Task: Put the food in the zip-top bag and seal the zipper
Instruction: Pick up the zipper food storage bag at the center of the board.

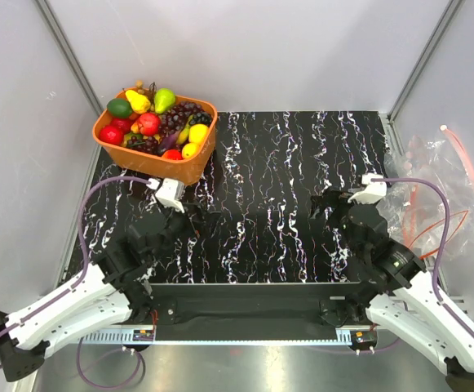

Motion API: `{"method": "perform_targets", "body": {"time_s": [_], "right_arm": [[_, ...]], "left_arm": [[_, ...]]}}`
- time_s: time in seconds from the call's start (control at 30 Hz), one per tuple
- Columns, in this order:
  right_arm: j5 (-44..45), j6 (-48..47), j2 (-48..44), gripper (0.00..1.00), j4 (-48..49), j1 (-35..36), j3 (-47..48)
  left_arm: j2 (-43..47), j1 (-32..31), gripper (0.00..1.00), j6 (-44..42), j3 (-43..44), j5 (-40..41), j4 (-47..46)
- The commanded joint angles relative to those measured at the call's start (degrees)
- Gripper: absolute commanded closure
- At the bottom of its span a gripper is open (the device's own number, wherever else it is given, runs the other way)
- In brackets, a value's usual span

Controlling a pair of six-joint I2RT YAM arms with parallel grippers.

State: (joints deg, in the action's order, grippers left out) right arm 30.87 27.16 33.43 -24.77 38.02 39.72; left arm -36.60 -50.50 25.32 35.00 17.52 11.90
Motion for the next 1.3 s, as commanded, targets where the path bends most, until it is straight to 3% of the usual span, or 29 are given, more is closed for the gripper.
{"method": "perform_targets", "body": {"time_s": [0.0, 0.13, 0.17, 0.3, 0.43, 0.57, 0.67, 0.8, 1.03, 1.17, 1.27], "right_arm": [[4.27, -0.1, 2.07, 0.0, -0.97, -0.23, 2.9], [8.31, 0.61, 5.05, 0.0, -4.31, -0.23, 6.06], [14.5, 2.44, 6.28, 0.0, -6.14, -0.23, 7.2], [24.58, 10.96, 16.82, 0.0, -22.53, -2.24, 18.68], [21.86, 15.98, 29.73, 0.0, -32.34, -12.07, 26.36], [25.11, 25.12, 32.22, 0.0, -40.16, -19.2, 29.44], [28.62, 35.72, 32.14, 0.0, -47.45, -24.21, 30.94], [36.26, 56.26, 33.01, 0.0, -68.06, -25.8, 32.43], [37.67, 59.07, 28.18, 0.0, -65.59, -31.76, 25.32], [34.0, 38.75, 27.57, 0.0, -50.76, -39.57, 23.91], [29.69, 32.72, 27.22, 0.0, -42.21, -43.98, 23.29]], "left_arm": [[-1.37, 0.23, 0.01, 0.78, -0.99, -0.73, -6.62], [-3.12, 0.14, 0.01, 0.69, -1.6, -1.08, -7.68], [-3.3, 0.23, 0.01, 0.69, -1.69, -1.26, -8.2], [-3.74, 0.14, 0.01, 1.04, -2.75, -3.36, -9.79], [-4.36, 0.14, 0.01, 0.78, -2.49, -5.03, -9.7], [-3.83, 0.23, 0.01, 0.96, -2.48, -6.53, -9.09], [-3.22, 0.23, 0.01, 1.75, -3.27, -8.37, -9.0], [-2.51, 0.14, 0.01, 2.89, -4.24, -11.18, -9.26], [-3.04, 0.05, 0.01, 3.42, -3.72, -15.4, -8.91], [-4.35, 0.05, 0.01, 4.38, -3.45, -17.34, -9.62], [-5.67, 0.05, 0.01, 4.39, -3.1, -17.25, -9.44]]}}
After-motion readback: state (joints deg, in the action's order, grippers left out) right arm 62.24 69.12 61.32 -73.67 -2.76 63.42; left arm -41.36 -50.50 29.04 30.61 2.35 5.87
